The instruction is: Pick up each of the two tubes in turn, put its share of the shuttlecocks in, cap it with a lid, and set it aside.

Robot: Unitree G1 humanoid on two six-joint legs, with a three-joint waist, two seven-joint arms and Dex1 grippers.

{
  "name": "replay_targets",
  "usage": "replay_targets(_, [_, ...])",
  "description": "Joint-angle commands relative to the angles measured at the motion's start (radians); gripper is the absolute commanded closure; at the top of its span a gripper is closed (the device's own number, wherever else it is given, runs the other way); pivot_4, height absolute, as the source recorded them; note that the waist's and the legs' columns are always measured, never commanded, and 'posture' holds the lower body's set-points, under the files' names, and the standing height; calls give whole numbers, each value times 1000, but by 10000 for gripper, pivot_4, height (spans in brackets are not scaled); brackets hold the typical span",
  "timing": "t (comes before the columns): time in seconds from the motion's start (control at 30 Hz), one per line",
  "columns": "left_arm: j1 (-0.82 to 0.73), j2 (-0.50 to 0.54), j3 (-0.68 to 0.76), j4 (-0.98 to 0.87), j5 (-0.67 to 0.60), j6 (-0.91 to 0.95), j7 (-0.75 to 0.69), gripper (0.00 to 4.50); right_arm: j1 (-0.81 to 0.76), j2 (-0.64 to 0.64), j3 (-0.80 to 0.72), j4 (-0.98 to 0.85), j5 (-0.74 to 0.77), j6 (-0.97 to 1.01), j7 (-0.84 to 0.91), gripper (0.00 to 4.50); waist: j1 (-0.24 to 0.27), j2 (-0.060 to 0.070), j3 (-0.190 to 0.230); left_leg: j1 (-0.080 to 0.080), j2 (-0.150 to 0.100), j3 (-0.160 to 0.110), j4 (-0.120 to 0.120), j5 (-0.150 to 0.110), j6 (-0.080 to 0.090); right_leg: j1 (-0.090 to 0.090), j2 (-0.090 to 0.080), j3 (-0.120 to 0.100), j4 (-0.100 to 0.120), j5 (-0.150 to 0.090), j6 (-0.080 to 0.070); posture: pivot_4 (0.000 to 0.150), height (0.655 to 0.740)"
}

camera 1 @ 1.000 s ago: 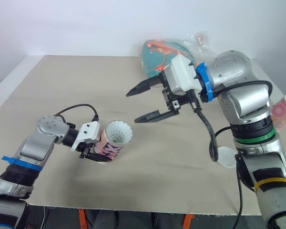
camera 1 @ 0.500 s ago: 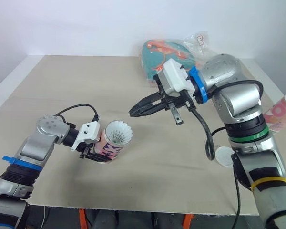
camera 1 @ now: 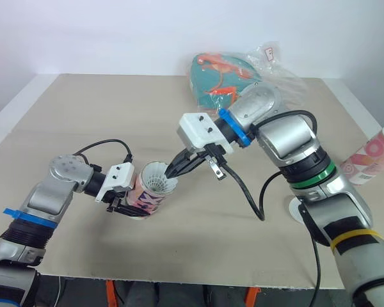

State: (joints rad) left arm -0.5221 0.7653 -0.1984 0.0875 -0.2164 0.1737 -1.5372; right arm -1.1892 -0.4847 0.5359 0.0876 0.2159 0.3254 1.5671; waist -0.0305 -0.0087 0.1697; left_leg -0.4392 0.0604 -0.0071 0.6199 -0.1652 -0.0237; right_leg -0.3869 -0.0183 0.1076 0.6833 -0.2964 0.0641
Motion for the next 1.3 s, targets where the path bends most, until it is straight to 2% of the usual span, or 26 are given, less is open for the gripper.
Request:
replay_targets(0.03, [16, -8, -41, 6, 15, 10, 2, 19350, -24, 32, 14, 22, -29, -30, 33, 44084, 0, 0, 0, 0, 0, 0, 0, 0, 0, 0, 0, 0, 0, 0, 0, 1500, 7400])
replay_targets(0.33, [21, -7, -41, 3, 15, 13, 4, 19350, -12, 106, 68, 64, -66, -15, 28, 44084, 0, 0, 0, 0, 0, 0, 0, 0, 0, 1, 0, 0, 0, 0, 0, 1500, 7400])
replay_targets(0.47, [14, -9, -37, 3, 14, 16, 7, 19350, 9, 192, 109, 201, -110, -40, 6, 44084, 0, 0, -1, 1, 0, 0, 0, 0, 0, 1, 1, 0, 1, 0, 0, 1500, 7400])
replay_targets(0.87, [26, 2, -26, -9, 10, 26, 13, 19350, -5, 255, 90, 257, -159, -97, 29, 44084, -9, 1, -3, 10, 5, -1, -1, 0, 0, 5, 5, 0, 1, -1, 0, 1500, 7400])
replay_targets(0.97, [29, 2, -25, -11, 10, 26, 14, 19350, -44, 243, 43, 286, -129, -93, 46, 44084, -9, 1, -3, 10, 5, -1, -1, 0, -1, 5, 5, 0, 1, 0, 0, 1500, 7400])
replay_targets(1.13, [29, -1, -25, -13, 8, 26, 19, 19350, -135, 119, -13, 287, 51, -60, 47, 44084, -1, 1, -2, 7, 5, -1, 0, 1, -2, 5, 5, 0, 1, 1, 0, 1500, 7400])
replay_targets(1.3, [34, -2, -21, -21, 2, 27, 26, 19350, -130, -87, -15, 122, 246, -18, 47, 44084, 8, 0, -1, 1, 4, -1, 0, 1, -2, 0, 4, 0, 1, 1, -3, 1500, 7400])
